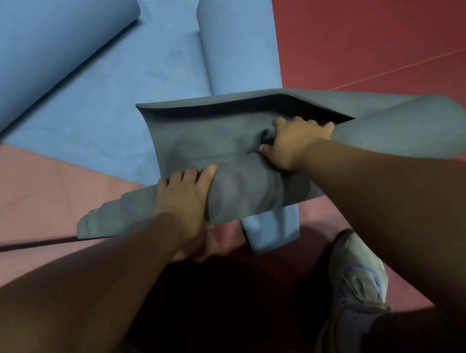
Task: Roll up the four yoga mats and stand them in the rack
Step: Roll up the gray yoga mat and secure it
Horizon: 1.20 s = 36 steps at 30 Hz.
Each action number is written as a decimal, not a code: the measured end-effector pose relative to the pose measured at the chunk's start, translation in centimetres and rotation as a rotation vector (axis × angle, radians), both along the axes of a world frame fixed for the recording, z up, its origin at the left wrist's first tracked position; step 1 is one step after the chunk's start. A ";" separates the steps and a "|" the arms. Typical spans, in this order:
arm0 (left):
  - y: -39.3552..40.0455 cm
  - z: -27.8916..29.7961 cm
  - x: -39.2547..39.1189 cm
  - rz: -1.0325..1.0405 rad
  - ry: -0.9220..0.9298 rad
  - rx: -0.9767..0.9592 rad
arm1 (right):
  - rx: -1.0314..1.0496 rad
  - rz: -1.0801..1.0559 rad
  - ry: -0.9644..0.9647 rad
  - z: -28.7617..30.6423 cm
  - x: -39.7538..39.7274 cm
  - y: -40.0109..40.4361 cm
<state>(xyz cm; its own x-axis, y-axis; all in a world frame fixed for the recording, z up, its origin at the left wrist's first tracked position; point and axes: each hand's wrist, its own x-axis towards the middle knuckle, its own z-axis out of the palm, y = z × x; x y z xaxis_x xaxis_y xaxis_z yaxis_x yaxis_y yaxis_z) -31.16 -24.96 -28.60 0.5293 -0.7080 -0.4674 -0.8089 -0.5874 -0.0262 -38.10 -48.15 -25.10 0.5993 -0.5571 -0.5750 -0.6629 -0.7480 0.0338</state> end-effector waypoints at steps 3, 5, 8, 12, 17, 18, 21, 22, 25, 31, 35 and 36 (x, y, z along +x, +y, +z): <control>-1.6 0.6 -0.5 -0.078 0.005 0.100 | -0.011 -0.141 0.042 -0.2 -1.7 -1.1; -3.7 1.3 -1.6 -0.094 0.034 0.167 | 0.034 -0.187 0.045 -0.2 -2.6 -1.9; -8.2 2.0 -4.1 -0.100 0.145 0.123 | 0.093 -0.215 0.046 -0.7 -3.8 -3.1; -13.3 1.1 -6.9 -0.090 0.206 0.078 | 0.062 -0.207 0.017 -1.4 -5.9 -4.9; -13.6 -0.5 -7.1 -0.120 0.147 0.051 | -0.099 -0.377 -0.050 -2.8 -7.0 -8.0; -13.3 -0.7 -6.8 -0.113 0.150 0.032 | -0.168 -0.388 -0.134 -2.7 -6.8 -8.9; -13.4 -0.1 -4.7 -0.058 0.317 -0.004 | -0.194 -0.302 -0.181 -1.4 -5.9 -10.1; -13.6 0.2 -3.6 -0.045 0.385 -0.003 | -0.171 -0.292 -0.142 -0.7 -5.6 -9.5; -14.1 1.0 -1.3 -0.039 0.418 0.000 | -0.072 -0.168 -0.103 0.6 -5.6 -5.9; -12.3 1.2 -1.6 0.094 0.279 -0.164 | 0.024 0.205 -0.200 0.5 -6.7 -1.5; -10.6 0.9 -2.6 0.161 0.109 -0.330 | 0.000 0.334 -0.071 -0.9 -6.9 -1.0; -10.2 0.7 -3.2 0.169 0.065 -0.355 | 0.010 0.353 -0.050 -1.1 -6.6 -0.7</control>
<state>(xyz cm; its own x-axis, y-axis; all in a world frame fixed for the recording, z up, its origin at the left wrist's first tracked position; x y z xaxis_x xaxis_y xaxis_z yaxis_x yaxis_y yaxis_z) -34.32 -35.14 -27.89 0.6299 -0.7368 -0.2455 -0.6931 -0.6760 0.2503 -44.66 -48.87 -26.15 0.7816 -0.3045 -0.5444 -0.3637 -0.9315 -0.0011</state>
